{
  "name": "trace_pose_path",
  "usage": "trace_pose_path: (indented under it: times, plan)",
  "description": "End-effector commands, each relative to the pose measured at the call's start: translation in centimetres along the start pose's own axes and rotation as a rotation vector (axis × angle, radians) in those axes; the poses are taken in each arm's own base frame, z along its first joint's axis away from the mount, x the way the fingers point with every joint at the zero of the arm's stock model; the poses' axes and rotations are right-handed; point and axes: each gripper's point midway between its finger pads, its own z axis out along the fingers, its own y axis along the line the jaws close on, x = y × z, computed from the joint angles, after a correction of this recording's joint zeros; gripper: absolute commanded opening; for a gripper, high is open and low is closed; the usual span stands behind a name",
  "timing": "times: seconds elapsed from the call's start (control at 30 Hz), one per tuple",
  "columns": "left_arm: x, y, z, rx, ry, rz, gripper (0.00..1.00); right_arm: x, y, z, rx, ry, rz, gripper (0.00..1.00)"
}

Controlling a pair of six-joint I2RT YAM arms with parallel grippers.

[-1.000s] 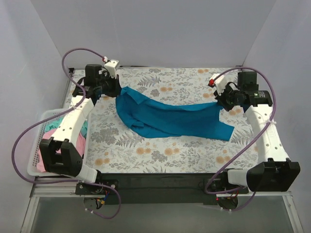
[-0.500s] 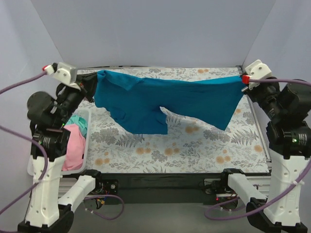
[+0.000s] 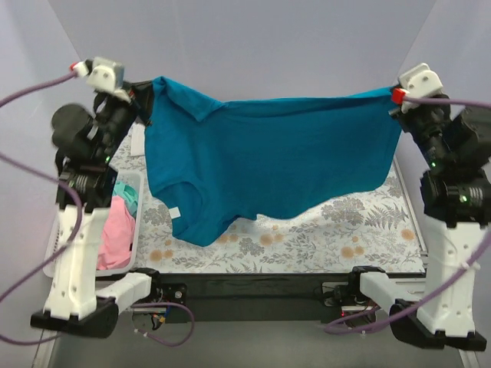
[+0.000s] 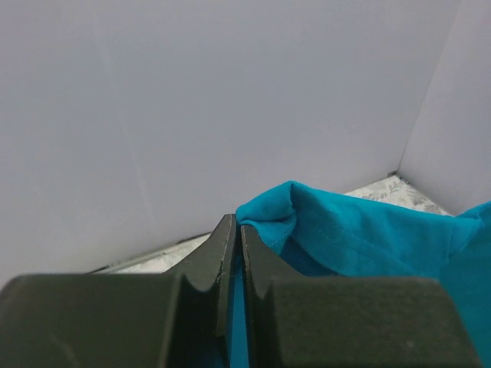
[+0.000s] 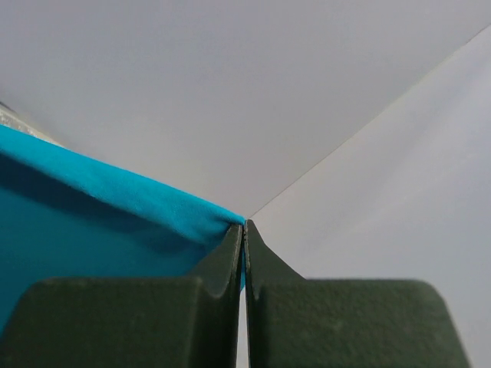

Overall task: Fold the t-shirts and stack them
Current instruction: Flatten the tshirt out

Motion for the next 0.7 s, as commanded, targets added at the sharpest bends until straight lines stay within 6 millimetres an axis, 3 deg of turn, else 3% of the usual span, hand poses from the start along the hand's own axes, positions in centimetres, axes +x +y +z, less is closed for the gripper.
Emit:
trace_pose_path:
  times: [0.0, 0.03, 0.07, 0.1, 0.13, 0.2, 0.27, 0.3, 0.37, 0.4, 0.43, 0.47, 0.53, 0.6, 0.67]
  plan:
    - [5.8, 1.9, 5.5, -0.019, 0.130, -0.040, 0.00, 3.9, 0.5, 5.7, 0.000, 0.059, 0.025, 0.01]
    - [5.4, 1.9, 6.8, 0.003, 0.095, -0.032, 0.00, 5.2, 0.7, 7.6, -0.008, 0.079, 0.032, 0.01]
    - [6.7, 2.2, 9.1, 0.013, 0.105, -0.038, 0.00, 5.1, 0.1, 8.8, 0.021, 0.063, 0.036, 0.01]
    - [6.7, 2.0, 10.3, 0.046, 0.087, -0.035, 0.00, 4.7, -0.6, 9.5, 0.041, 0.049, 0.035, 0.01]
    - [6.1, 2.3, 11.9, 0.052, 0.046, -0.023, 0.00, 5.7, -0.6, 11.3, 0.041, 0.065, 0.040, 0.01]
    - [5.6, 3.6, 15.7, 0.031, -0.003, -0.026, 0.00, 5.0, -2.2, 13.0, 0.100, 0.036, 0.052, 0.01]
    - [2.8, 4.5, 17.8, 0.014, -0.111, -0.014, 0.00, 3.8, -5.3, 14.3, 0.188, 0.000, 0.077, 0.01]
    - [0.1, 4.8, 19.3, 0.018, -0.203, 0.005, 0.00, 3.3, -6.3, 14.6, 0.211, -0.017, 0.083, 0.01]
    - [-2.9, 4.7, 20.3, 0.053, -0.289, 0.030, 0.00, 0.6, -9.3, 15.2, 0.285, -0.081, 0.084, 0.01]
    - [-5.8, 4.5, 20.8, 0.073, -0.366, 0.053, 0.00, -0.6, -10.8, 14.9, 0.322, -0.116, 0.100, 0.01]
    - [-7.2, 4.3, 20.8, 0.083, -0.408, 0.069, 0.00, -0.6, -11.5, 15.8, 0.334, -0.125, 0.108, 0.01]
    - [-8.6, 4.4, 20.6, 0.077, -0.451, 0.092, 0.00, -3.7, -13.6, 14.4, 0.385, -0.201, 0.099, 0.01]
    - [-11.1, 4.3, 19.7, 0.073, -0.541, 0.137, 0.00, -5.1, -15.1, 13.8, 0.430, -0.249, 0.067, 0.01]
    - [-11.6, 4.2, 18.7, 0.063, -0.571, 0.181, 0.00, -4.8, -15.0, 13.9, 0.437, -0.255, 0.032, 0.01]
    - [-10.2, 3.8, 17.8, 0.083, -0.542, 0.204, 0.00, -4.6, -14.4, 13.5, 0.410, -0.256, -0.006, 0.01]
